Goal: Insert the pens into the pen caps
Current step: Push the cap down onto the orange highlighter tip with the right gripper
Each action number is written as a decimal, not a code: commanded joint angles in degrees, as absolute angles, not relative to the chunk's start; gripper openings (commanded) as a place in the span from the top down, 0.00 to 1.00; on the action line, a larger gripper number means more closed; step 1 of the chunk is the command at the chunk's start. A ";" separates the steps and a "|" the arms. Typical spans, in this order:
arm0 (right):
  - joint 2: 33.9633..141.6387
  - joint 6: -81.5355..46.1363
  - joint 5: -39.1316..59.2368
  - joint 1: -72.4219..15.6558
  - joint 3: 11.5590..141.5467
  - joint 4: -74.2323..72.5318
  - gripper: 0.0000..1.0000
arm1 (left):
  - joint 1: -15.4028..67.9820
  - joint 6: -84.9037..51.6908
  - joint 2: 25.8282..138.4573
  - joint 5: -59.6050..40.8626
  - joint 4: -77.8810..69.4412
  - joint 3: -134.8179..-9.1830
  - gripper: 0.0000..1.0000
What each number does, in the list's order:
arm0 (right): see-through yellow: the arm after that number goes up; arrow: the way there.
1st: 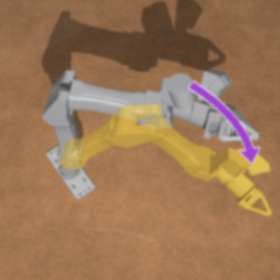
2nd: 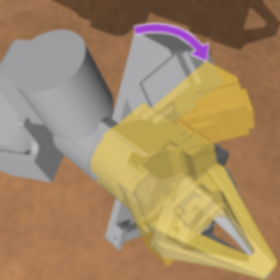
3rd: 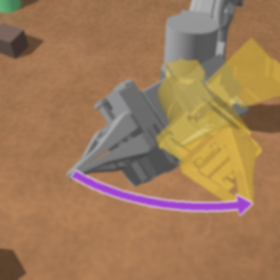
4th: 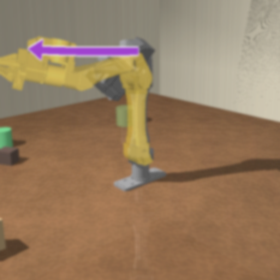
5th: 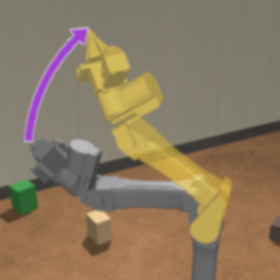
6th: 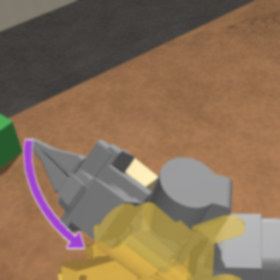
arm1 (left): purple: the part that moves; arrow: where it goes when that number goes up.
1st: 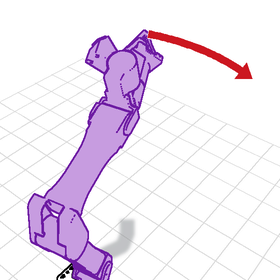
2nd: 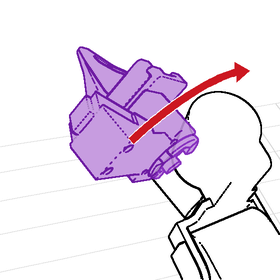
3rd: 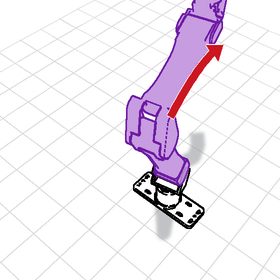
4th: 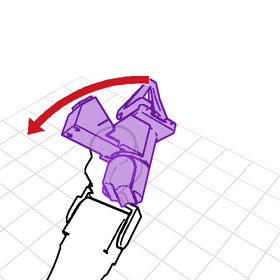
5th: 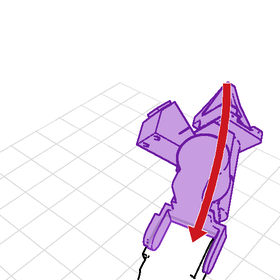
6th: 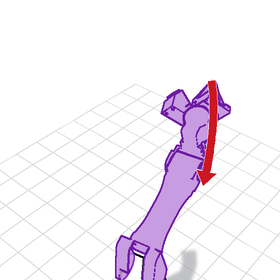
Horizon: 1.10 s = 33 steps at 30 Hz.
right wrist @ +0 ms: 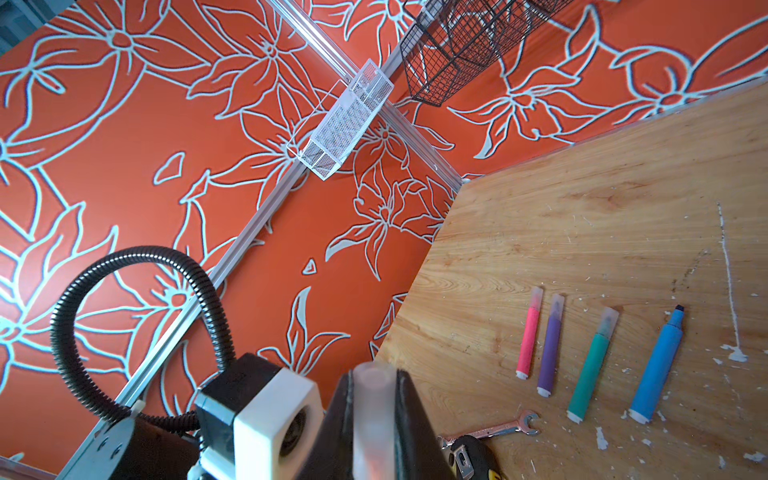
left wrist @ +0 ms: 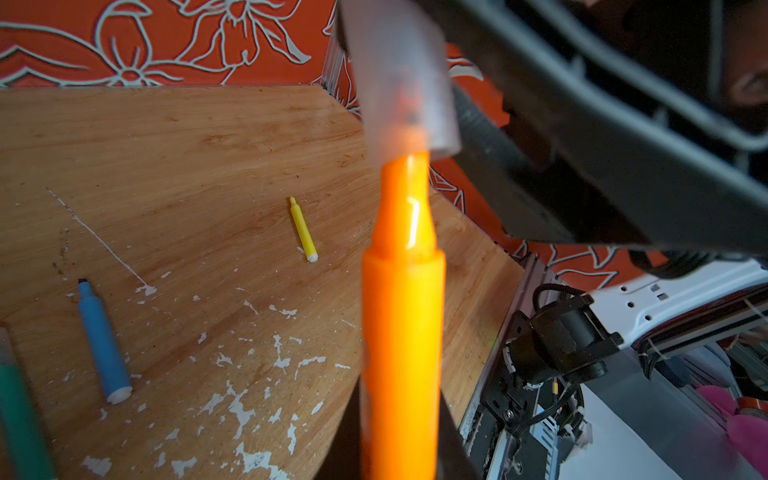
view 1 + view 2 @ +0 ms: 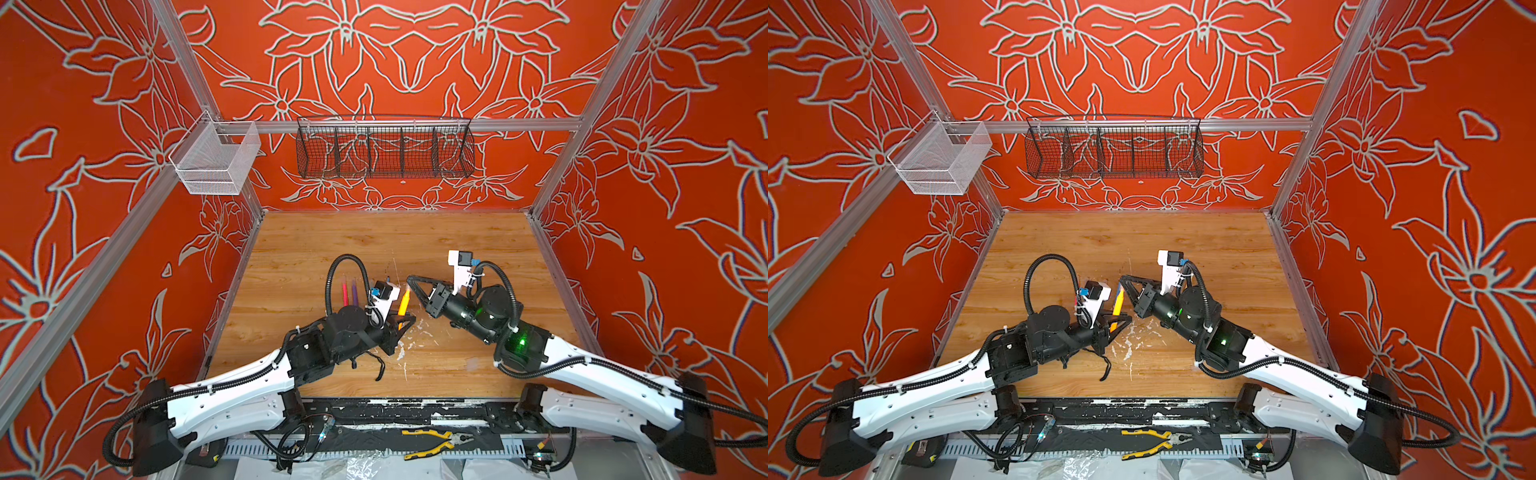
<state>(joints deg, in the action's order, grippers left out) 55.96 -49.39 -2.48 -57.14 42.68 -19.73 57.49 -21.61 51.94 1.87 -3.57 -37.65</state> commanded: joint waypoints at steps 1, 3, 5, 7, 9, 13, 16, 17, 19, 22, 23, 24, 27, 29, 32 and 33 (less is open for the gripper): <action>56.04 -47.18 -1.94 -58.63 42.59 -20.06 0.93 | 57.79 -20.60 53.07 3.08 -4.78 -39.65 1.00; 55.73 -46.39 -3.65 -59.58 41.91 -19.66 0.92 | 57.68 -20.19 53.92 4.02 -5.16 -40.87 1.00; 55.30 -45.55 -4.90 -60.34 41.52 -19.26 0.93 | 57.14 -20.24 54.94 4.56 -5.21 -42.31 1.00; 54.81 -44.79 -6.30 -61.19 41.02 -18.82 0.92 | 56.12 -20.66 55.80 3.91 -4.34 -44.07 1.00; 54.43 -44.34 -7.60 -61.80 40.56 -18.14 0.89 | 55.25 -20.72 56.07 2.22 -4.52 -45.33 1.00; 53.97 -44.17 -8.50 -62.23 39.86 -17.67 0.80 | 54.42 -20.48 56.07 1.24 -4.27 -47.25 1.00; 53.35 -43.97 -9.00 -62.27 40.01 -16.57 0.65 | 54.32 -19.32 56.07 0.80 -4.17 -47.71 1.00; 52.89 -43.92 -9.49 -62.30 40.07 -15.68 0.59 | 54.32 -18.82 56.07 0.88 -4.15 -47.57 1.00; 51.75 -43.72 -10.36 -62.31 40.26 -13.91 0.50 | 54.29 -17.97 57.90 1.10 -4.13 -47.00 1.00; 49.17 -43.27 -11.61 -62.31 39.53 -12.47 0.44 | 54.32 -16.48 57.74 1.50 -4.81 -45.37 1.00; 48.15 -43.15 -12.01 -62.27 39.18 -12.16 0.43 | 54.32 -15.74 57.60 1.41 -5.24 -44.74 1.00; 47.10 -42.96 -12.19 -62.31 38.88 -11.85 0.42 | 54.32 -15.01 57.61 1.34 -5.68 -43.99 1.00; 44.65 -42.44 -12.06 -62.27 38.85 -11.16 0.41 | 54.32 -12.06 58.15 0.44 -5.71 -42.86 1.00; 43.76 -42.13 -11.69 -62.31 38.97 -11.14 0.40 | 54.32 -9.86 58.31 -1.14 -5.84 -42.08 1.00; 43.45 -42.44 -13.63 -62.29 39.23 -11.08 0.40 | 54.38 -6.06 58.06 -5.55 -7.05 -40.20 1.00; 43.80 -42.53 -14.62 -62.31 39.34 -10.86 0.40 | 54.57 -5.28 57.77 -5.97 -7.65 -39.47 1.00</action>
<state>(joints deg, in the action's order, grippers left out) 43.70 -42.85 -11.86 -62.13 39.31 -12.16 54.43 -10.50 58.11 -2.07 -4.54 -40.77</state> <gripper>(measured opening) 0.600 0.153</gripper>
